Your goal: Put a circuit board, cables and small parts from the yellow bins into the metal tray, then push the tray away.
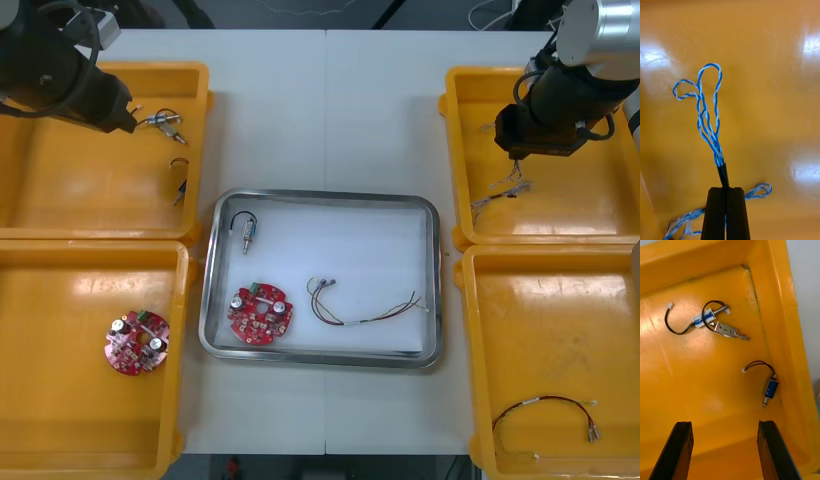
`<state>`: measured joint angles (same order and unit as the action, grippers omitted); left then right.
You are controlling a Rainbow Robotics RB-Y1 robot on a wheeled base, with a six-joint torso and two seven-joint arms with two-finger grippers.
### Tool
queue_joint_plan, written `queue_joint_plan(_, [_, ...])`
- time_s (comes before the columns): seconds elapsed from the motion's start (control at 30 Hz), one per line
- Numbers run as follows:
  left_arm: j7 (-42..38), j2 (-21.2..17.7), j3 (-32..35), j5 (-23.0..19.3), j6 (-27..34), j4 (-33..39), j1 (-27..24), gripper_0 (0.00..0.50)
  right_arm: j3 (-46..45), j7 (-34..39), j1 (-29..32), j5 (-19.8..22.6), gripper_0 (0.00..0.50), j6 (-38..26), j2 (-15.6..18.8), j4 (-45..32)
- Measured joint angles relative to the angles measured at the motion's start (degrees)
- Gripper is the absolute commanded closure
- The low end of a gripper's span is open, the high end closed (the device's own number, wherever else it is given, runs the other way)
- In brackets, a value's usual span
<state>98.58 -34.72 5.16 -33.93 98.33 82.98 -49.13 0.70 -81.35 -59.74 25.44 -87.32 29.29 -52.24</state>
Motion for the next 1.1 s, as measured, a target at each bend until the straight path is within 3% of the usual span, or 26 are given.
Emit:
queue_joint_plan(0.2, [13.4, -0.8, 0.0, -0.8, -7.3, -6.6, -0.2, 0.0, -1.6, 0.0, 0.0, -1.2, 0.5, -10.2, 0.1, -7.9])
queue_joint_plan(0.43, [13.7, -0.8, 0.0, -2.9, -15.9, -14.9, -1.2, 0.0, -3.7, 0.0, 2.1, -1.2, 0.5, -21.6, 0.3, -21.7])
queue_joint_plan(0.6, [14.8, -0.8, 0.0, -7.4, -23.2, -21.8, -2.2, 0.0, -3.7, 0.0, 6.0, -0.4, 0.5, -22.3, 0.8, -32.7])
queue_joint_plan(0.7, [19.7, -0.8, 0.0, -10.9, -27.2, -26.4, -2.8, 0.0, -3.7, 0.0, 7.8, 2.3, 0.5, -22.3, 1.2, -37.2])
queue_joint_plan(0.93, [39.3, -0.8, 0.0, -11.9, -32.2, -32.2, -3.9, 0.0, -3.7, 0.0, 11.8, 11.7, 0.5, -22.4, 2.7, -49.6])
queue_joint_plan(1.1, [40.4, -0.8, 0.0, -13.1, -35.6, -34.1, -4.0, 0.0, -2.0, -0.2, 14.4, 16.9, 0.5, -22.5, 4.0, -57.4])
